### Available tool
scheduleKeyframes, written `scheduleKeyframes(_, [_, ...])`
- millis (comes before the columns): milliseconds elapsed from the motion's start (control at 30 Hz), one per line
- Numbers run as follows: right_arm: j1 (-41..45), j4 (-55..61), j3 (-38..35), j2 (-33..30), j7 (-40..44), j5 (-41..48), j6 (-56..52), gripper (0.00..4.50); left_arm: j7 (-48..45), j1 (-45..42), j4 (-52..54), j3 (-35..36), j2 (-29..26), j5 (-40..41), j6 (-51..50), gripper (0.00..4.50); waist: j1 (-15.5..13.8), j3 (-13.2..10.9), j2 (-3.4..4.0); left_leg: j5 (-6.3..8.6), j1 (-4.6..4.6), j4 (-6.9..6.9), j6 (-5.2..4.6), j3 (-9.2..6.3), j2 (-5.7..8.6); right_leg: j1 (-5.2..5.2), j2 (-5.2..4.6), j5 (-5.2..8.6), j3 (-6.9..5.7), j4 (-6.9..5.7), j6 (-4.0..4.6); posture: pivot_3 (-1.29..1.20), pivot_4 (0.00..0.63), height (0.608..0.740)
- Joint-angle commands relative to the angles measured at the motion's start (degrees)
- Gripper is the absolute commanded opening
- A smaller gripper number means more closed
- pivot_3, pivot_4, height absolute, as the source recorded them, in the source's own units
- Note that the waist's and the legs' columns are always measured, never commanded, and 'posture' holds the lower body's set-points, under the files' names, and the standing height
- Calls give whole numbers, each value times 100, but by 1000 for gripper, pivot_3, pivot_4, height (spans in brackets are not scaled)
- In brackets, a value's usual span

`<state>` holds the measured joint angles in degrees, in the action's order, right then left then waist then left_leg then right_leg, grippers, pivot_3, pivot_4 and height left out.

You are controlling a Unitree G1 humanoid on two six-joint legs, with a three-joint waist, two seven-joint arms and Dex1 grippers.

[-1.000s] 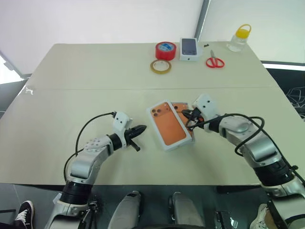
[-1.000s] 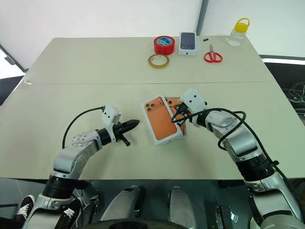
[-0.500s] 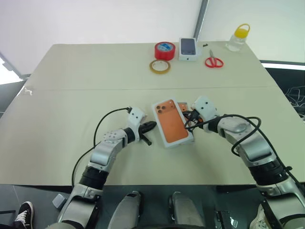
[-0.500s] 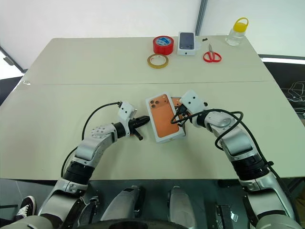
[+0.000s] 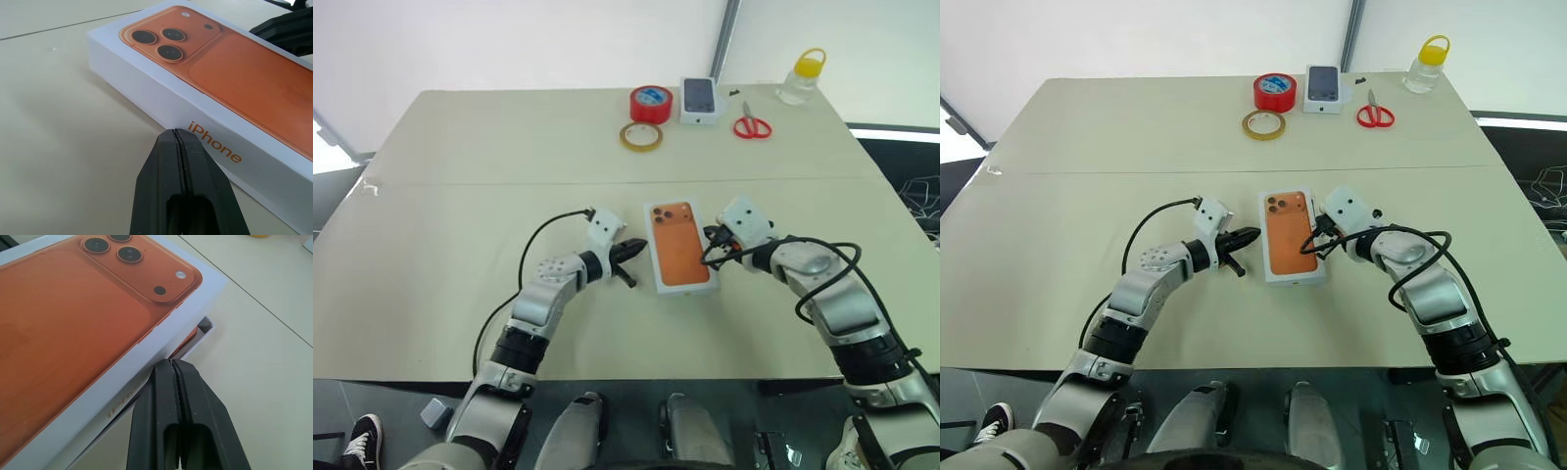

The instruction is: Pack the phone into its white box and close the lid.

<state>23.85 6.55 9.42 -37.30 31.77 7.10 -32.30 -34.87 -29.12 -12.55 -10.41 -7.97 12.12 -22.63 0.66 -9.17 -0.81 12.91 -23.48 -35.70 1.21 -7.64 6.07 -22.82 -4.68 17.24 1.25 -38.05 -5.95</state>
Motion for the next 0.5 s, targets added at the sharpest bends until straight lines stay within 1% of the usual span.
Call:
scheduleKeyframes(33, [71,117,-128,65,-24,-93,11,48,-51,-140,-11,-27,84,-47,207,0,3,0,0,0,0,0,0,0,0,0,0,0,0,0,0,0,150,740])
scheduleKeyframes(167, [66,6,-153,136,-116,-181,-17,48,-48,-224,-150,-33,141,-91,268,0,-6,0,0,-1,0,-1,1,0,0,0,0,0,0,0,0,0,150,740])
scheduleKeyframes(233, [48,-1,-133,167,-131,-231,-10,48,-46,-263,-207,-18,159,-96,270,0,-2,0,0,-11,0,-2,18,0,0,1,0,0,0,0,0,0,150,740])
scheduleKeyframes(500, [45,-66,-98,257,-201,-472,-51,48,-37,-281,-311,-10,214,-154,314,0,1,0,0,-11,0,-2,18,0,0,0,0,0,0,-2,0,0,150,740])
